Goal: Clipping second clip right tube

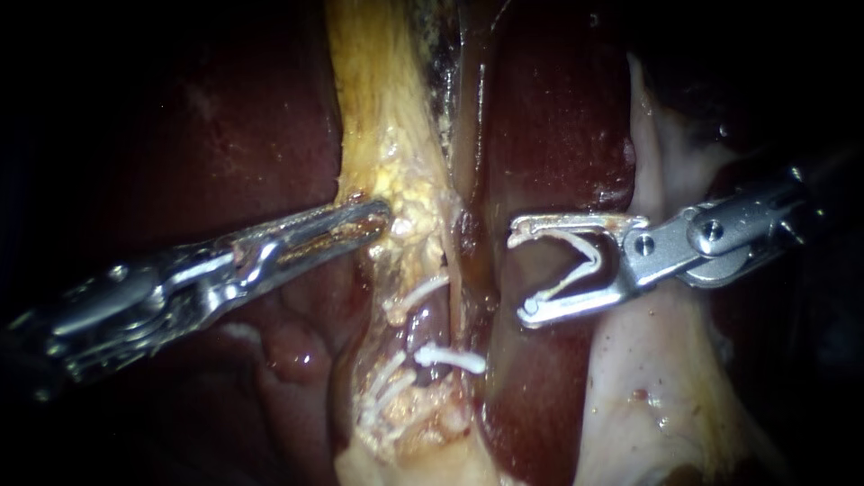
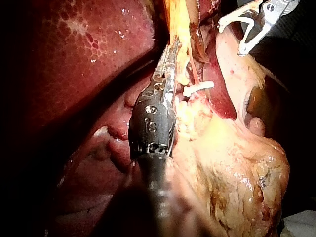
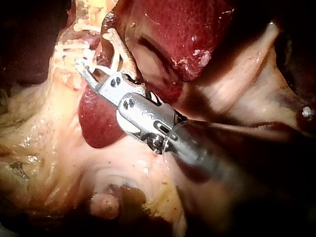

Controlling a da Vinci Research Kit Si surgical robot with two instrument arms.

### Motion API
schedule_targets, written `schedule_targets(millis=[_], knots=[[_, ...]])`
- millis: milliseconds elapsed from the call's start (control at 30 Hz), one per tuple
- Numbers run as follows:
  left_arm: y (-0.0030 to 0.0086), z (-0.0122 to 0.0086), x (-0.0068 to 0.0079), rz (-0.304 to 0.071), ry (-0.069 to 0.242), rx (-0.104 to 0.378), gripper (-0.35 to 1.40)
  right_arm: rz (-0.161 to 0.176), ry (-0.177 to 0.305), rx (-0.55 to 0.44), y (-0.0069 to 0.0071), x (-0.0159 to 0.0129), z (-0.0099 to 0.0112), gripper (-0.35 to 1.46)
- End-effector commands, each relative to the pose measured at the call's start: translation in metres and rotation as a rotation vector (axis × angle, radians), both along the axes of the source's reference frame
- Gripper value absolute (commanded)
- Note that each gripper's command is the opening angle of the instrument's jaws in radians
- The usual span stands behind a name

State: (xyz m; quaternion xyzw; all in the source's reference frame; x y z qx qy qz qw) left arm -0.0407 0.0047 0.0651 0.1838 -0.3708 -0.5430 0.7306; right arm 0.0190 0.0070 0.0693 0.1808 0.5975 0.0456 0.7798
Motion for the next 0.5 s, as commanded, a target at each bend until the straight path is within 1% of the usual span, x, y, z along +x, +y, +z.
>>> schedule_targets(millis=[33, 100, 133, 167, 200, 267, 300, 400, 433, 500], knots=[[0.0, -0.0001, 0.0001, 0.001, 0.0, 0.001, -0.35, 0.0, 0.0, 0.0, -0.0001, 0.0, 0.0, 0.6], [0.0003, -0.0009, 0.0005, 0.003, -0.003, 0.005, -0.35, 0.002, -0.001, -0.002, -0.0003, 0.0001, 0.0, 0.6], [0.0004, -0.0014, 0.0007, 0.004, -0.004, 0.007, -0.35, 0.002, -0.002, 0.009, -0.0005, 0.0001, 0.0001, 0.6], [0.0006, -0.002, 0.0011, 0.001, 0.003, 0.009, -0.35, -0.002, 0.0, 0.032, -0.0009, 0.0002, 0.0003, 0.6], [0.0009, -0.003, 0.0016, -0.006, 0.0, 0.006, -0.35, -0.003, -0.001, 0.053, -0.0013, 0.0004, 0.0006, 0.6], [0.0014, -0.0047, 0.0024, -0.024, -0.007, -0.003, -0.35, 0.002, -0.01, 0.136, -0.0022, 0.0009, 0.0012, 0.6], [0.0016, -0.0059, 0.0031, -0.032, -0.009, -0.006, -0.35, 0.001, -0.012, 0.157, -0.0025, 0.0013, 0.0015, 0.6], [0.002, -0.0085, 0.0044, -0.054, -0.016, -0.014, -0.35, 0.005, -0.023, 0.241, -0.0039, 0.0028, 0.0028, 0.6], [0.002, -0.0091, 0.0047, -0.061, -0.016, -0.017, -0.35, 0.008, -0.024, 0.268, -0.0043, 0.0032, 0.0032, 0.6], [0.0022, -0.0103, 0.005, -0.069, -0.023, -0.018, -0.35, 0.017, -0.043, 0.328, -0.0051, 0.0042, 0.0042, 0.6]])
